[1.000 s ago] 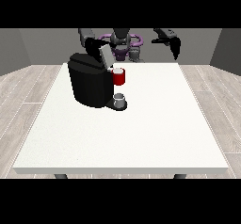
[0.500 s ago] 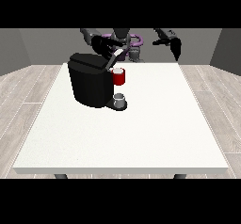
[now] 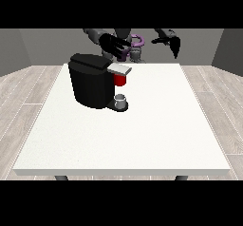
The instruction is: Insert the coffee pod into the coffee machine and close the lid
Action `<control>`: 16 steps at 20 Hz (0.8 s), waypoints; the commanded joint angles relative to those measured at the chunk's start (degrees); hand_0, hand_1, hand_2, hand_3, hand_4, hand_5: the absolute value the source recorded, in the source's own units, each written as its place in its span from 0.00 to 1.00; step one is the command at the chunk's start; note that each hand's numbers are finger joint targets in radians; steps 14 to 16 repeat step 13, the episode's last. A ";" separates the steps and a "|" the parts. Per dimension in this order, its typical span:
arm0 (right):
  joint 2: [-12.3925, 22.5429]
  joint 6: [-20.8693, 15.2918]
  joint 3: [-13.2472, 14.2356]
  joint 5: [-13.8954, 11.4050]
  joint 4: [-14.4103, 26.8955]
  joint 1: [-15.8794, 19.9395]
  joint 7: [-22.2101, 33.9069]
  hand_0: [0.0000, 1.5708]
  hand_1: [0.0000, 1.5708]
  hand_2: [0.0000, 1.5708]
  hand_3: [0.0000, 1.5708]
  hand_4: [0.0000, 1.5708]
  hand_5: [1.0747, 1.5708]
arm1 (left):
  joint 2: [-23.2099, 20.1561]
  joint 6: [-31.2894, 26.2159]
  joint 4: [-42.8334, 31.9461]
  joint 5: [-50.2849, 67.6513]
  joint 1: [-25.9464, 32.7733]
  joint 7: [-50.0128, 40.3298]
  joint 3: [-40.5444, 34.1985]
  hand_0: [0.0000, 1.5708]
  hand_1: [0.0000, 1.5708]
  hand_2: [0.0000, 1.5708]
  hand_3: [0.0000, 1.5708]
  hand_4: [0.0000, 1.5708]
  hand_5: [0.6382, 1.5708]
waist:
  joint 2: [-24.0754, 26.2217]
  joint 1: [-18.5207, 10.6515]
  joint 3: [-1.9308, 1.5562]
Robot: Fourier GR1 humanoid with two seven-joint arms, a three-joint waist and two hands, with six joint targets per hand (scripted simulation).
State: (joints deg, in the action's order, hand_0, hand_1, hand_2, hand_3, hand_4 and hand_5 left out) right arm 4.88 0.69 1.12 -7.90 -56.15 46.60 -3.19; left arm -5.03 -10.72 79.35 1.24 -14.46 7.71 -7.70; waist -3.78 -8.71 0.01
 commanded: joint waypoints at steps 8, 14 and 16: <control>-4.78 5.73 -3.91 4.56 -5.81 -10.98 -7.78 0.00 0.00 0.00 0.00 0.18 1.00 | 2.65 1.79 -0.50 -0.79 6.59 3.25 1.54 0.00 0.00 0.00 0.00 0.12 1.00 | 6.41 4.64 -0.02; -4.85 -0.01 -10.68 12.48 -11.56 -22.00 -5.00 0.00 0.00 0.00 0.00 0.10 1.00 | 0.06 1.29 -4.96 0.54 6.36 4.04 -1.83 0.00 0.00 0.00 0.00 0.12 1.00 | 10.04 8.64 0.00; -4.85 -0.01 -10.68 12.48 -11.56 -22.00 -5.00 0.00 0.00 0.00 0.00 0.10 1.00 | 0.06 1.29 -4.96 0.54 6.36 4.04 -1.83 0.00 0.00 0.00 0.00 0.12 1.00 | 10.04 8.64 0.00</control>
